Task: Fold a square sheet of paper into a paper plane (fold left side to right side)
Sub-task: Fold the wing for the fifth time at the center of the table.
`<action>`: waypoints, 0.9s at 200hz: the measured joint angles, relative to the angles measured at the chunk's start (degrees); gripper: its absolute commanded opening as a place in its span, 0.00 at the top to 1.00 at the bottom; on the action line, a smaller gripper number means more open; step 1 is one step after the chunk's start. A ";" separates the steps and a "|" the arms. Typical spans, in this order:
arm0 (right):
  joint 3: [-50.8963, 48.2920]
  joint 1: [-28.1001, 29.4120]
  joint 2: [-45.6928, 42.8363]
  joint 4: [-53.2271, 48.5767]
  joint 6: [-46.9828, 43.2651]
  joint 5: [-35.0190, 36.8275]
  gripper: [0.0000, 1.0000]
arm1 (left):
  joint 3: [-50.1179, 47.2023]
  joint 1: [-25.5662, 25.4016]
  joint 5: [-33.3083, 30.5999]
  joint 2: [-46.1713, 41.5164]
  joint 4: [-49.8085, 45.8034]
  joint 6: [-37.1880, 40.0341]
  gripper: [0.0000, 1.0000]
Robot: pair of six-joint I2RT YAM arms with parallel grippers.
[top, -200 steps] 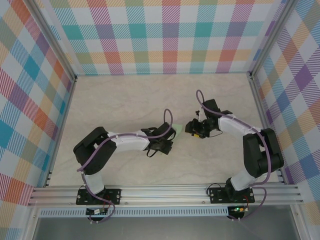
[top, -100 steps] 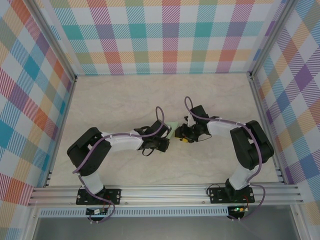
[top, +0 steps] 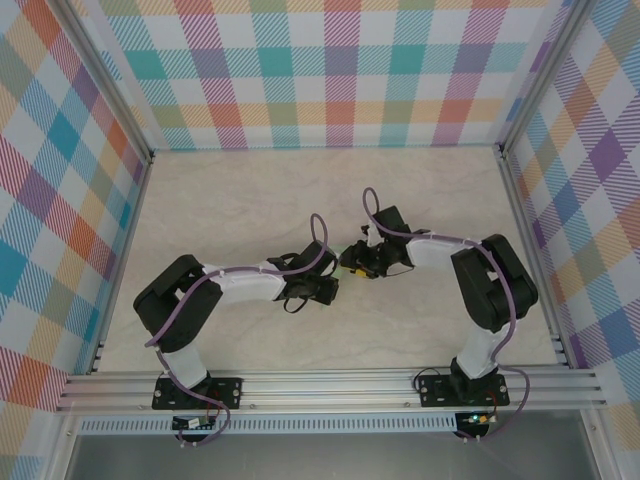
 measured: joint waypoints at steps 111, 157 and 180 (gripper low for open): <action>4.57 2.01 4.68 -3.34 0.20 1.75 0.60 | -0.37 0.24 1.36 -0.11 1.20 -0.15 0.70; 5.62 2.03 5.05 -4.98 0.17 2.14 0.61 | -0.44 0.72 2.40 -1.99 1.95 -0.74 0.54; 5.62 2.03 5.14 -5.01 0.17 2.14 0.61 | -0.98 1.25 3.02 -3.61 2.97 -1.73 0.48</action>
